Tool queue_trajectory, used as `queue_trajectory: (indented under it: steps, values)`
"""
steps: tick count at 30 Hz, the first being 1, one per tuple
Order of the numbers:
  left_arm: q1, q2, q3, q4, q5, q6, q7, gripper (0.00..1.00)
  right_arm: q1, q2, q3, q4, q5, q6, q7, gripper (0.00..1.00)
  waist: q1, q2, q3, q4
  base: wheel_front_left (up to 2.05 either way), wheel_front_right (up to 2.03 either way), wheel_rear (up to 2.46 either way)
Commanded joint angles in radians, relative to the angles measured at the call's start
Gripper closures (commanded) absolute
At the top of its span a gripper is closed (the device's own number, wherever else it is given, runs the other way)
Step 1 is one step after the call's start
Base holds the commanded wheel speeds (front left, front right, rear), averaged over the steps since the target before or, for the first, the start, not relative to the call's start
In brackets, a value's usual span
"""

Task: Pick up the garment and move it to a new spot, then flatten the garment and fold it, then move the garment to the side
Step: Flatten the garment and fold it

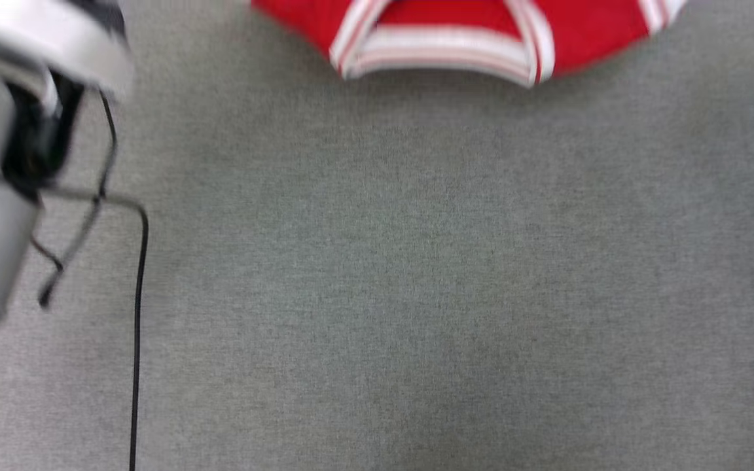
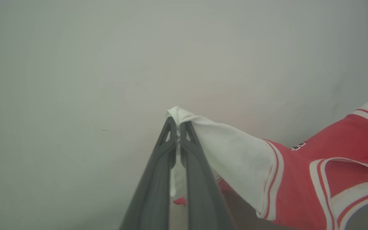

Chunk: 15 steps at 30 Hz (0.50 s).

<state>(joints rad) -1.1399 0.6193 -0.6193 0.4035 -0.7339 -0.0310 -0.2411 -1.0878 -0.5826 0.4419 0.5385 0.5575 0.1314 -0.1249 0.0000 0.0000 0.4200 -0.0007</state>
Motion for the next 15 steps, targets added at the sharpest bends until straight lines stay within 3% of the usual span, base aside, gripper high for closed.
queue_trajectory:
  steps: [1, 15]
  values:
    - [0.060, 0.006, 0.004, -0.027, -0.014, 0.018, -0.008, 1.00, 0.048, -0.005, 0.002, -0.019, 0.004, -0.002, -0.011, 1.00, 0.0000, 0.0000, -0.045, 0.000, 0.00, 0.00, 0.00]
    - [0.694, 0.124, -0.002, -0.292, -0.106, 0.200, -0.019, 1.00, 0.628, 0.026, -0.115, -0.223, -0.019, -0.002, 0.042, 1.00, 0.0000, 0.0000, -0.246, -0.024, 0.00, 0.00, 0.00]
